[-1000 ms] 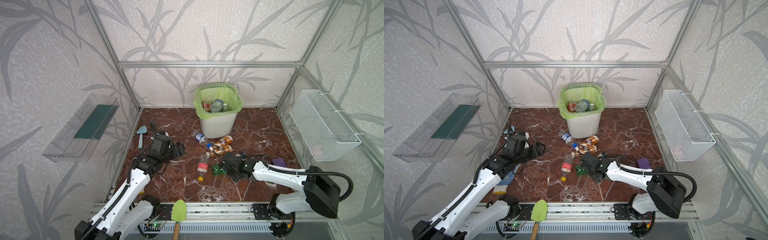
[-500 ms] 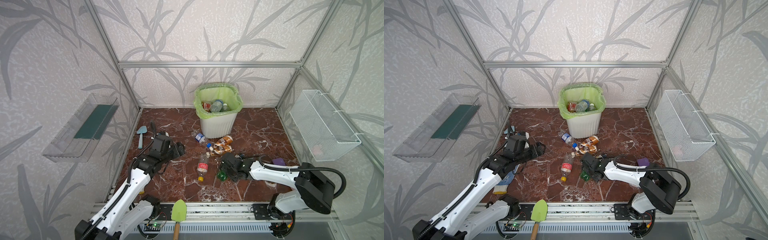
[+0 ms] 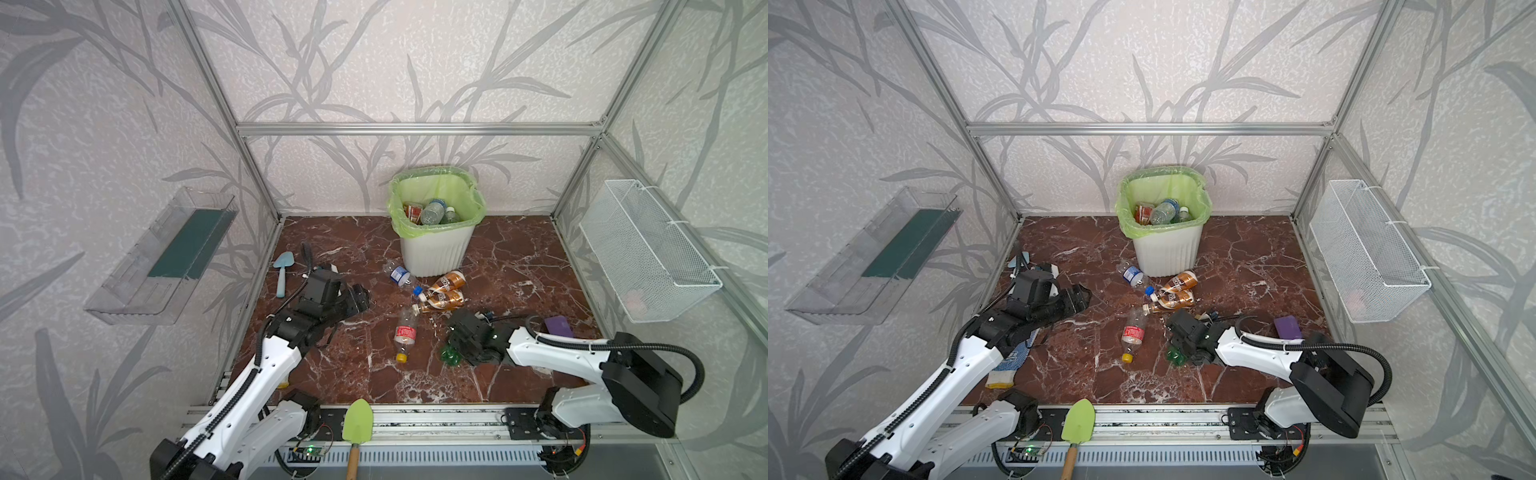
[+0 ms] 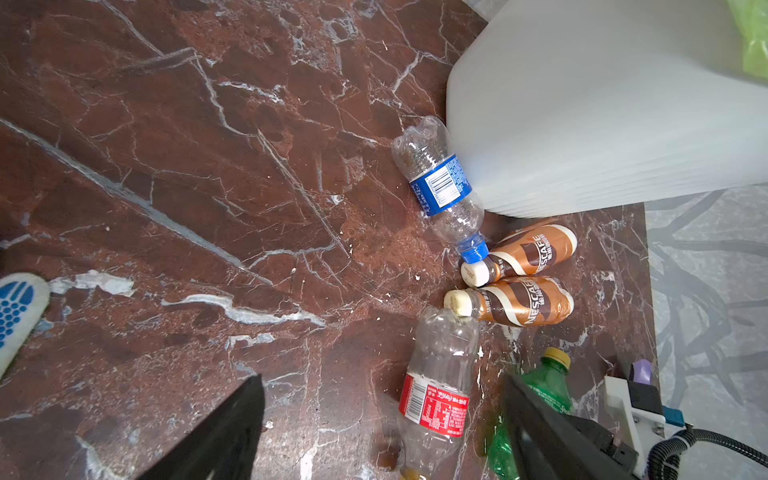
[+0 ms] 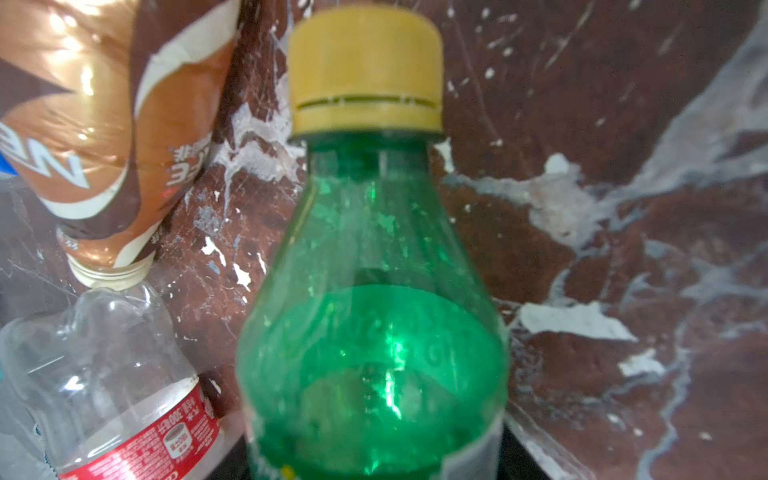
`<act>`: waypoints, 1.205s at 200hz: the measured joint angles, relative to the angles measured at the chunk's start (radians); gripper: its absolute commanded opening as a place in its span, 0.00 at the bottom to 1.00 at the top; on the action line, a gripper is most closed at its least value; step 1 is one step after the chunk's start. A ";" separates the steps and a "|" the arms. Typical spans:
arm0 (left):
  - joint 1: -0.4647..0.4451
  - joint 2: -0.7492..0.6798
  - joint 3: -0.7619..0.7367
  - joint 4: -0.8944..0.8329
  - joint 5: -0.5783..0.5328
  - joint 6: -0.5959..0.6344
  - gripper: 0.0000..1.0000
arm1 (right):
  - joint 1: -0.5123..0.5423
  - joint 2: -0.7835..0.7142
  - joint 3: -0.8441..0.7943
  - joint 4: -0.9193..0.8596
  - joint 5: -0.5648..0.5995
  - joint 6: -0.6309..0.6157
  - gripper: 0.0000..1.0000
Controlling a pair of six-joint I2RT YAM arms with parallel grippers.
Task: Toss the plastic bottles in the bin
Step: 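Lift the Sprite bottle over the bin with the right gripper and release it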
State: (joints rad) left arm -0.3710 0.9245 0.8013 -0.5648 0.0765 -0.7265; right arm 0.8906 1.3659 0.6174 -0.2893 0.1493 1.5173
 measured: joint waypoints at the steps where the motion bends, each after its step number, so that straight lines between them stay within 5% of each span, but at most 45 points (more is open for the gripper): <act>1: 0.000 0.000 0.000 0.000 0.000 0.000 0.88 | 0.000 -0.001 0.000 -0.001 0.000 0.000 0.55; 98: 0.000 0.014 0.000 0.000 -0.001 -0.010 0.88 | -0.002 -0.240 0.013 -0.226 0.079 -0.181 0.52; 145: 0.000 0.026 0.000 0.002 0.000 -0.011 0.88 | -0.033 -0.357 0.250 -0.364 0.174 -0.426 0.52; 174: 0.000 0.032 0.000 0.003 0.001 -0.016 0.88 | -0.138 -0.212 0.650 -0.404 0.157 -0.640 0.57; 205: 0.000 0.032 0.008 -0.003 0.002 -0.022 0.88 | -0.229 0.169 1.393 -0.436 0.087 -0.849 0.84; 241: 0.000 0.019 0.035 -0.008 0.001 -0.032 0.88 | -0.311 0.589 2.139 -0.647 0.008 -0.927 0.92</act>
State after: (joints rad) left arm -0.3714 0.9432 0.8364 -0.5728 0.0776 -0.7589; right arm 0.5793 1.9549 2.7564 -0.9367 0.1570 0.5903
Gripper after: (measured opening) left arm 0.880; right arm 0.904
